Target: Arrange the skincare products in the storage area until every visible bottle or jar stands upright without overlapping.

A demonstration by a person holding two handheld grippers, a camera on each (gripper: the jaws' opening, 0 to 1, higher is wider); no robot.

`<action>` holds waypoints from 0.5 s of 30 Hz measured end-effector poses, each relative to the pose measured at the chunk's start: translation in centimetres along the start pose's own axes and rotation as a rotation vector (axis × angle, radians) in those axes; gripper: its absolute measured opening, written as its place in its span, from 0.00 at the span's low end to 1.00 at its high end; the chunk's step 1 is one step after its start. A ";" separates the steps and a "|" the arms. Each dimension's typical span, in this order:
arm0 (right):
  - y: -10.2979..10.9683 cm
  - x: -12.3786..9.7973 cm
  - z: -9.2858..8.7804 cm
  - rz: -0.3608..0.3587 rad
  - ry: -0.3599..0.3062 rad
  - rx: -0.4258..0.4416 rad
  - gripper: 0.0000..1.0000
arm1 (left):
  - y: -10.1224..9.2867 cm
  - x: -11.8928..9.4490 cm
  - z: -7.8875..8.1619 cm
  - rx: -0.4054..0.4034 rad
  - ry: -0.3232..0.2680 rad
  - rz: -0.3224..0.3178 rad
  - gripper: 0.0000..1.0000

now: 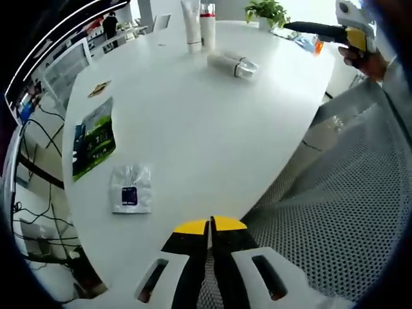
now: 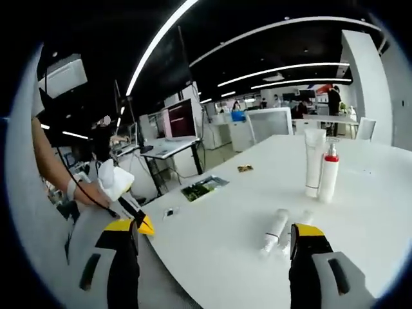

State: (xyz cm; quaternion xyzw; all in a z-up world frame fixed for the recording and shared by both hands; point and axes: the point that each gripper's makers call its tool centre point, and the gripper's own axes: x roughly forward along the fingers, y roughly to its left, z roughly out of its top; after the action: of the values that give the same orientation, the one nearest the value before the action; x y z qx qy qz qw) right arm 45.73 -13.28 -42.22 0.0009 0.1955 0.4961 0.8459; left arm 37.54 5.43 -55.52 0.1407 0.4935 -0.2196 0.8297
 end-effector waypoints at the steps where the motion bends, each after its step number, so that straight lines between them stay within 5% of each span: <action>1: 0.3 0.0 -0.2 -0.001 -0.002 -0.004 0.96 | 0.0 0.0 0.0 0.006 0.000 0.000 0.01; 5: 0.5 0.0 1.2 -0.050 -0.025 -0.180 0.80 | 0.3 0.2 -0.2 -0.002 0.008 0.005 0.04; 9: 2.5 0.5 1.1 0.027 -0.016 -0.105 0.81 | 0.3 0.4 -0.4 0.008 0.021 0.001 0.06; 11: 2.0 0.6 1.2 -0.002 -0.027 -0.195 0.77 | 0.1 0.5 -0.7 0.011 0.035 -0.009 0.06; 15: 0.9 0.4 0.7 -0.029 -0.019 -0.164 0.74 | 0.0 0.6 -1.1 0.014 0.058 -0.018 0.06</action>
State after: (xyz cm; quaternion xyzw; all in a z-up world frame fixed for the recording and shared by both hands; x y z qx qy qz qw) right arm 45.40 -12.36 -41.55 -0.0665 0.1462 0.4982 0.8520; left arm 36.93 5.79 -56.61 0.1484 0.5170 -0.2267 0.8120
